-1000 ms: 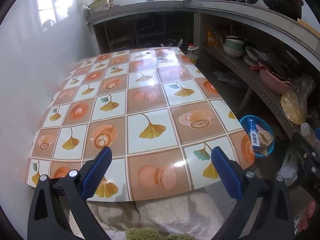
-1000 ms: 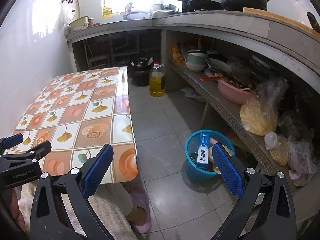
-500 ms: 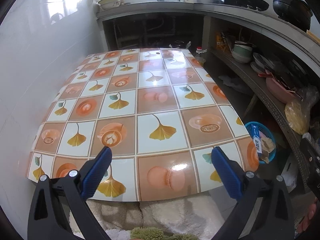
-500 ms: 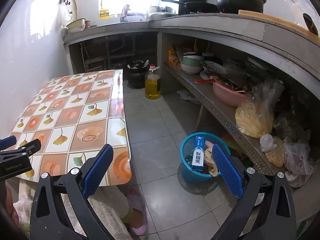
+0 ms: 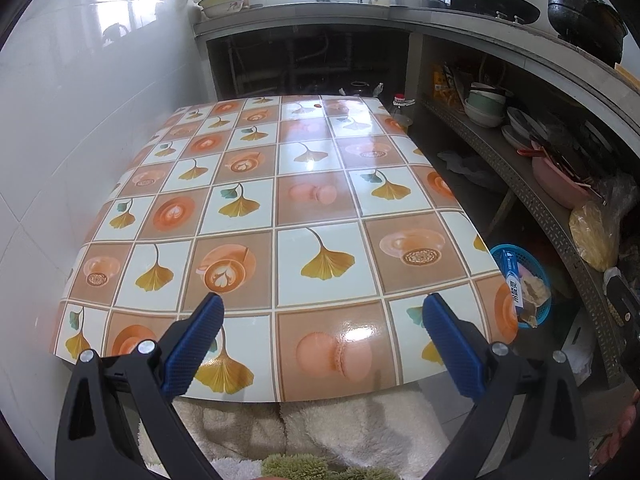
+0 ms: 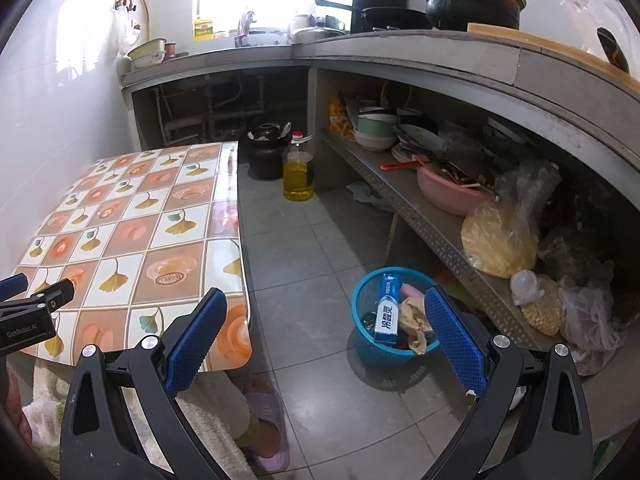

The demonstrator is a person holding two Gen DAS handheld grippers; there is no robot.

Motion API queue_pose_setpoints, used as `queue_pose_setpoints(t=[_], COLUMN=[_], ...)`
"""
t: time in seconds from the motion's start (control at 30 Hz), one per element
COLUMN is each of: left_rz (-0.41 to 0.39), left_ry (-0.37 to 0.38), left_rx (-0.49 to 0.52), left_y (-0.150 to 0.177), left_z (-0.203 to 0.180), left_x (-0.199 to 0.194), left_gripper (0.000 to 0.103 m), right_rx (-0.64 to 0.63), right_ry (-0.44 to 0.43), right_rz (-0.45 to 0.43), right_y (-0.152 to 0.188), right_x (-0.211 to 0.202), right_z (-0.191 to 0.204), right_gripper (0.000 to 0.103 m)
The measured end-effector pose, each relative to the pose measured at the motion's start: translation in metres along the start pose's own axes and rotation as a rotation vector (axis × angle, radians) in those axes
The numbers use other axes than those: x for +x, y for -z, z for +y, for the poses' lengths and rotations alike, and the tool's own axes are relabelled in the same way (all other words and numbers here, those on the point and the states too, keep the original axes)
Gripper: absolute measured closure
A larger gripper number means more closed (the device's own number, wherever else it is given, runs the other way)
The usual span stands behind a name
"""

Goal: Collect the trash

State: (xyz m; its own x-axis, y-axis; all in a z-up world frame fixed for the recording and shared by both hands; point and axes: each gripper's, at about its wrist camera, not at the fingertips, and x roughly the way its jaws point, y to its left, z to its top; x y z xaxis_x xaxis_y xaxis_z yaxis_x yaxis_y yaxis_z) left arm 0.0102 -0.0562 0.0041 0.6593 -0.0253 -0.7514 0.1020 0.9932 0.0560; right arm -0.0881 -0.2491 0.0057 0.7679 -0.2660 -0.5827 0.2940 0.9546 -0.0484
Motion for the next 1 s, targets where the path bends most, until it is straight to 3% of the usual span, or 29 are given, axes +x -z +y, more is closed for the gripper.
queue_pose_setpoints(t=[1.0], left_rz=[0.017], left_ry=[-0.005], left_rx=[0.005], left_y=[0.0034], left_z=[-0.0001], left_x=[0.0033], left_gripper=[0.006], right_rx=[-0.006], right_ry=[-0.004], right_rz=[0.011], right_y=[0.0068], right_x=[-0.0006], right_z=[-0.0066], right_gripper=[0.008])
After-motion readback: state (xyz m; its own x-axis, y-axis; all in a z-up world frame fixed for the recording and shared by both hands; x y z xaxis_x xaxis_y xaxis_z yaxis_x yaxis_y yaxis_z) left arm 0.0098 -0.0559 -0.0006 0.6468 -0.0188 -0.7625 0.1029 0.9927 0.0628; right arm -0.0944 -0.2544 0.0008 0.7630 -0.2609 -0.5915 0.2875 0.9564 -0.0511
